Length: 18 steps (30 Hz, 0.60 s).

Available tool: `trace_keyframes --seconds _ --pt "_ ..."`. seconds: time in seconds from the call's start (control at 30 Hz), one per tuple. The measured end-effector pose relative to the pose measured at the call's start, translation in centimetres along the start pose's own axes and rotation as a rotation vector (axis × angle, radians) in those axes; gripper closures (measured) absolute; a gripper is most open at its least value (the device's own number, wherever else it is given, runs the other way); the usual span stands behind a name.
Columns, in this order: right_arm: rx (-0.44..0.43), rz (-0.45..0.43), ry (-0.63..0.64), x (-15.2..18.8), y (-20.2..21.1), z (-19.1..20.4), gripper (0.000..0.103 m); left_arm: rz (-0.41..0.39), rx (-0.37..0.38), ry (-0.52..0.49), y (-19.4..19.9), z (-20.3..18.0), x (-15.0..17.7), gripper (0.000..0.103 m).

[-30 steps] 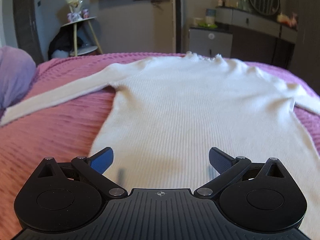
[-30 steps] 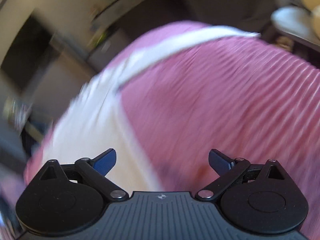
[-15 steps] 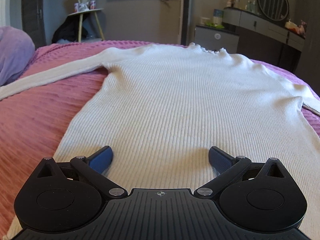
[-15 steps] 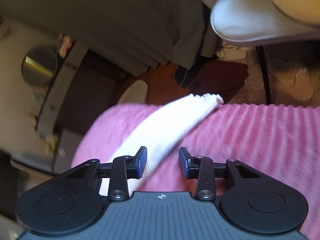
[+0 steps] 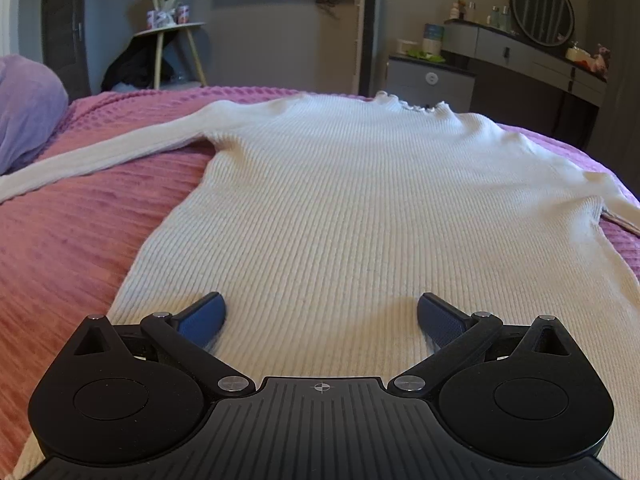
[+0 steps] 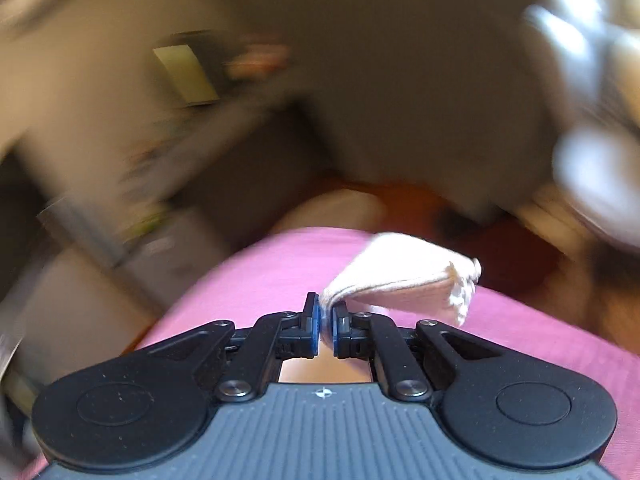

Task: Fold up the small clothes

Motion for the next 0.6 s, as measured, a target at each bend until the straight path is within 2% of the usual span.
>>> trace_keyframes --seconds 0.03,0.1,0.13,0.2,0.23,0.27,0.3,0.33,0.47,0.6 --pt "0.0 0.0 0.0 0.0 0.0 0.0 0.097 0.0 0.002 -0.004 0.1 0.0 0.0 0.0" --pt "-0.167 0.065 0.113 3.3 1.2 6.1 0.096 0.0 0.009 -0.012 0.2 0.1 -0.1 0.0" --pt "-0.233 0.139 0.146 5.3 1.4 8.5 0.094 0.001 0.018 -0.011 0.3 0.2 -0.1 0.0" --pt "-0.276 0.315 0.14 9.8 1.6 11.2 0.075 -0.002 0.034 -0.006 0.5 0.5 -0.4 0.0" --pt "-0.269 0.358 0.129 11.8 1.9 11.6 0.074 -0.004 0.048 -0.003 0.6 0.6 -0.5 0.0" --pt "-0.261 0.359 0.124 13.4 2.5 11.6 0.074 -0.012 0.07 -0.001 0.8 0.7 -0.7 0.0" --pt "-0.211 0.336 0.13 16.0 3.9 10.5 0.074 -0.022 0.095 -0.003 1.1 0.8 -0.9 0.0" --pt "-0.211 0.336 0.13 16.0 3.9 10.5 0.074 -0.035 0.12 -0.007 1.3 0.7 -1.1 0.0" --pt "-0.104 0.362 0.017 19.1 5.8 6.2 0.074 -0.073 0.249 -0.041 1.7 -0.1 -2.9 0.0" --pt "-0.044 0.345 -0.058 18.9 5.6 3.4 0.074 -0.098 0.375 -0.005 0.9 -0.8 -5.4 0.0"
Point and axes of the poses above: each gripper's, at about its wrist camera, not at the fingertips, and y roughly against the way its jaws point, z to its left, x to its underside, the point moved 6 cm from there along -y, roughly the way its jaws point, and after that the axes turned 14 degrees about -y, right-handed, at the moved point
